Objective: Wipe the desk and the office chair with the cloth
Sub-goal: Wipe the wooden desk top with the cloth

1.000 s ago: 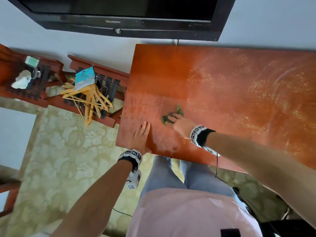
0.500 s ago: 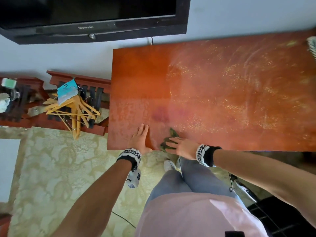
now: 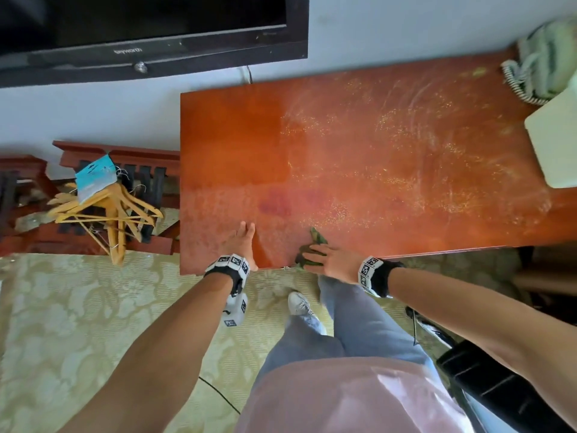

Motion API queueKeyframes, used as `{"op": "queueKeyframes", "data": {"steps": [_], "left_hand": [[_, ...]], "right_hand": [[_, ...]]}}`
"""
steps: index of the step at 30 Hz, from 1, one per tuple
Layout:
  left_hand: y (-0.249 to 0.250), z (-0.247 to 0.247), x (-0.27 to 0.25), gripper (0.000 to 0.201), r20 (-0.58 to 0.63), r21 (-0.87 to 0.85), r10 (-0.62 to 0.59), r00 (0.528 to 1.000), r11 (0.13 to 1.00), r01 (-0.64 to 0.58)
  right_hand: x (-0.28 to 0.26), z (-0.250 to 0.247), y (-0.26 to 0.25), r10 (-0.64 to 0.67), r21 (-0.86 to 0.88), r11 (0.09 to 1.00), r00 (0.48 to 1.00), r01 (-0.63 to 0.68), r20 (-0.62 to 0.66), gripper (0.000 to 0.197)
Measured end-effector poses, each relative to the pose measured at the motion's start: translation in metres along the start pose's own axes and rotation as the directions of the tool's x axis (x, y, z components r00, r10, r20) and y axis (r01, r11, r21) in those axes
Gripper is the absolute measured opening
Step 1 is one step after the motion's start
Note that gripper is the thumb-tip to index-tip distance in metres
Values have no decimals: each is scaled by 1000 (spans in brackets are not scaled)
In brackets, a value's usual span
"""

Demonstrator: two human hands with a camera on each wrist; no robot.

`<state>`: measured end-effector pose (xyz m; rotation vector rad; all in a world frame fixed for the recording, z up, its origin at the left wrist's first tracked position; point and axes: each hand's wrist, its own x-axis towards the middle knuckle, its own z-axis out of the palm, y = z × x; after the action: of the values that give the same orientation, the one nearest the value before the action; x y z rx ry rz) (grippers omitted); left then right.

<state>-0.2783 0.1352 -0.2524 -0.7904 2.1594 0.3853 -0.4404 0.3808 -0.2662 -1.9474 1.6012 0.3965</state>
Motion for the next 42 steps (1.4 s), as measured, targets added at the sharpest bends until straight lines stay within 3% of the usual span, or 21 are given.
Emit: {"op": "queueKeyframes", "data": {"steps": [6,10,16,18,25,32,37,42], "left_hand": [[17,-13,6,110,-148,-15,9,989,1000,-11],[25,-9,8,132,-162,-97,97,982,989,-114],[31,-4,15,141,-90,-38,68,994,997,-71],[34,-6,16,141,-82,-37,54,995,998,-57],[32,-21,22,136,-38,-39,42,998,998,-44],[43,-34,23,134,23,-17,-2,1000,1000,2],[50,-54,21,129,89,97,-28,996,995,20],[58,-71,18,90,16,72,-53,998,996,52]], "right_hand": [[0,-8,9,-68,-67,995,997,71,43,70],[9,-21,39,-230,-108,967,973,231,27,80],[30,-55,86,-312,-171,938,949,301,-41,80],[37,-73,105,-293,-160,946,955,281,-54,79],[79,-126,158,-36,-3,999,992,35,-120,74],[89,-116,139,37,-2,999,996,-38,-83,84],[68,-88,101,-152,-43,987,988,152,-1,83],[57,-64,81,-347,-129,927,936,352,56,64]]}}
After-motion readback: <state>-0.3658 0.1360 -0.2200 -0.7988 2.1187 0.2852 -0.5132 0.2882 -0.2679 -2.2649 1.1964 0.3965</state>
